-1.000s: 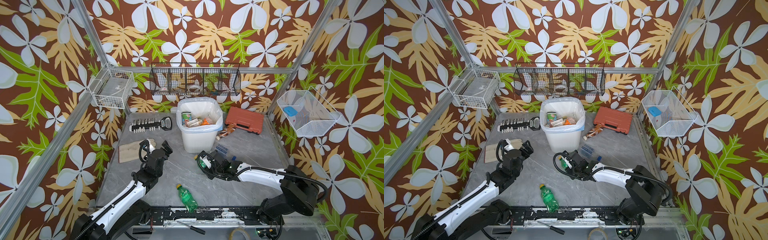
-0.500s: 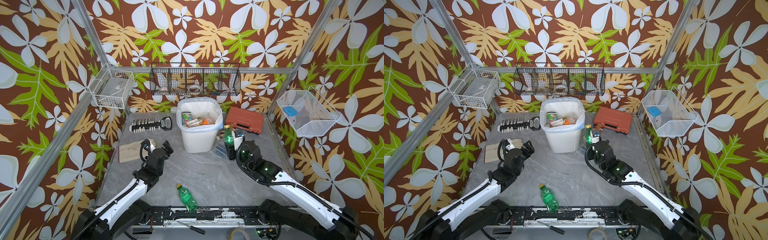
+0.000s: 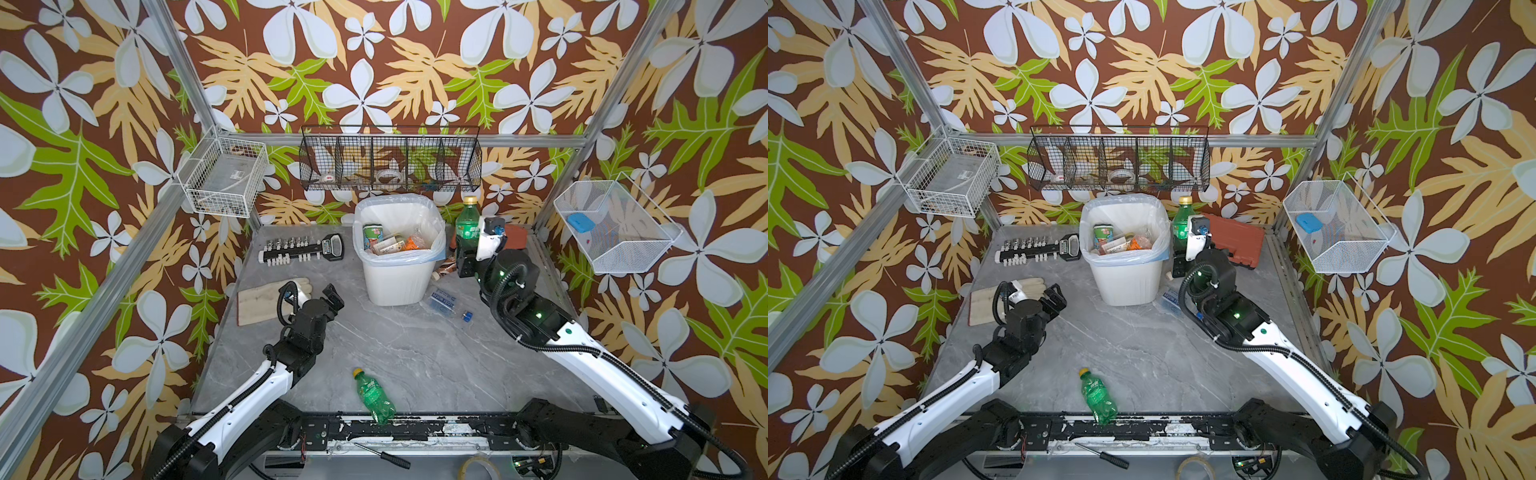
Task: Throw the plastic bottles in the bin
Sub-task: 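Lift the green bottle upright and carry it over the bin with the right gripper, then open the right gripper to drop the green bottle into the bin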
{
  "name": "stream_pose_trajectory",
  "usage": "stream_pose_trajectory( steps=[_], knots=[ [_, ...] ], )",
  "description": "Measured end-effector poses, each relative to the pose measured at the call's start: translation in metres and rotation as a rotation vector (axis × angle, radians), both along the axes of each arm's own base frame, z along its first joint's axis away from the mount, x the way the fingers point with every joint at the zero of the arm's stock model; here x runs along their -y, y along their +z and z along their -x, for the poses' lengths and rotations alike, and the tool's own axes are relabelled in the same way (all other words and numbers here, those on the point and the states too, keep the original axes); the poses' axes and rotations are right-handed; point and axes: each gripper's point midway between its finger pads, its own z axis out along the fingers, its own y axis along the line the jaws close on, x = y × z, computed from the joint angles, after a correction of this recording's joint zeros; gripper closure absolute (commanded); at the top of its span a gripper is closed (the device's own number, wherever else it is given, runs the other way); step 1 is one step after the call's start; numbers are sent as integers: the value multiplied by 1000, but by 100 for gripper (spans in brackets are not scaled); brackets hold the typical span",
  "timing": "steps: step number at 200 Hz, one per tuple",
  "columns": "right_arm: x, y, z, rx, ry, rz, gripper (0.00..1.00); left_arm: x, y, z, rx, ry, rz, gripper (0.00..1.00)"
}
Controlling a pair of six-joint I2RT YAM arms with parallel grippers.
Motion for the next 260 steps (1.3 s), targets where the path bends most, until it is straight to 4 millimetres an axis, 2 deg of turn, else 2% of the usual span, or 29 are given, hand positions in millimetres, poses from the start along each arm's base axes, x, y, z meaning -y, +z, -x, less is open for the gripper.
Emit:
stream_pose_trajectory(
  steps=[20,54,89,123,131,148,157,176,199,218,232,260],
  knots=[
    [-27,14,-26,16,43,-3,48,2,-2,-1,-6,-9,2,0],
    [-67,4,-68,-12,79,30,49,2,-1,-1,-8,-10,6,0],
    [-85,-9,-91,-36,99,70,49,1,-1,1,-5,-4,18,0],
    [-91,-16,-103,-48,103,80,47,1,-1,0,-8,-4,19,0],
    [-94,-20,-105,-55,115,83,43,1,-1,0,-11,-4,20,0],
    [-95,-29,-110,-74,112,89,18,1,-2,0,-13,-8,21,0],
    [-96,-31,-112,-81,111,93,10,1,-3,1,-16,-9,20,0],
    [-91,-33,-114,-96,94,80,2,1,-5,1,-26,-10,18,0],
    [-76,-20,-105,-76,59,46,0,2,-7,2,-36,-15,18,0],
    [-54,-1,-86,-18,17,-2,0,3,-8,2,-43,-18,21,0],
    [-36,5,-68,19,-19,-41,0,4,-9,1,-48,-22,21,0],
    [6,-8,-40,34,-111,-84,0,8,-13,-1,-71,-33,22,0]
  ],
)
